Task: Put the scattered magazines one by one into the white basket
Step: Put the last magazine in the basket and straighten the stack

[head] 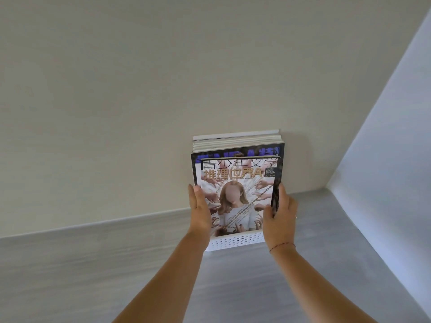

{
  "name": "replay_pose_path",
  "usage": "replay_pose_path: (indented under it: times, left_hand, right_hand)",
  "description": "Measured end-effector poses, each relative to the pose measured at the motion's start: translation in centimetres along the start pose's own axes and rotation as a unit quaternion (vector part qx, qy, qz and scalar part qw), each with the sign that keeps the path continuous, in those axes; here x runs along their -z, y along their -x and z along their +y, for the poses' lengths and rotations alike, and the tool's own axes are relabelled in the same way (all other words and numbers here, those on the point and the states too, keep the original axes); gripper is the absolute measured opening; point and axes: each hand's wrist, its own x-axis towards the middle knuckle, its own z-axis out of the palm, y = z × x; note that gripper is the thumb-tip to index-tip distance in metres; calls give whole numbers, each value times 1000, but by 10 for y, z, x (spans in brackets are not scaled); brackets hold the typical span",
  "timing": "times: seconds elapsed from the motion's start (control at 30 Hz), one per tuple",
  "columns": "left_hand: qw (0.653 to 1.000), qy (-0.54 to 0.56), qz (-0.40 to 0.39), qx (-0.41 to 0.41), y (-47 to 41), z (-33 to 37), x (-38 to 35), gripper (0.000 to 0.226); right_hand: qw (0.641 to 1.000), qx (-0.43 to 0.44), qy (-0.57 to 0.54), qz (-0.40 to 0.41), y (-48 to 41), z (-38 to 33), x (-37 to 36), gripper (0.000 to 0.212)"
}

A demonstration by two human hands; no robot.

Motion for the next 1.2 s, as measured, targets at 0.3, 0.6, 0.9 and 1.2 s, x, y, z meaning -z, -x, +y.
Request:
replay_pose_path:
  times: [0.3, 0.6, 0.9, 1.2]
  left_hand:
    - [965, -176, 108, -159, 48, -51, -10, 67]
    - [947, -256, 76, -181, 50, -49, -6, 73]
    - [986, -138, 93, -29, 22, -40, 25, 67]
    - [991, -79, -79, -80, 2, -24, 33, 22]
  right_hand:
    - [998, -51, -28, -24, 5, 7, -2, 46]
    - [992, -44, 83, -87, 5, 12, 2, 42]
    - [981, -159, -44, -100, -39, 28, 20, 48]
    - [906, -135, -197, -349, -65, 39, 26, 49]
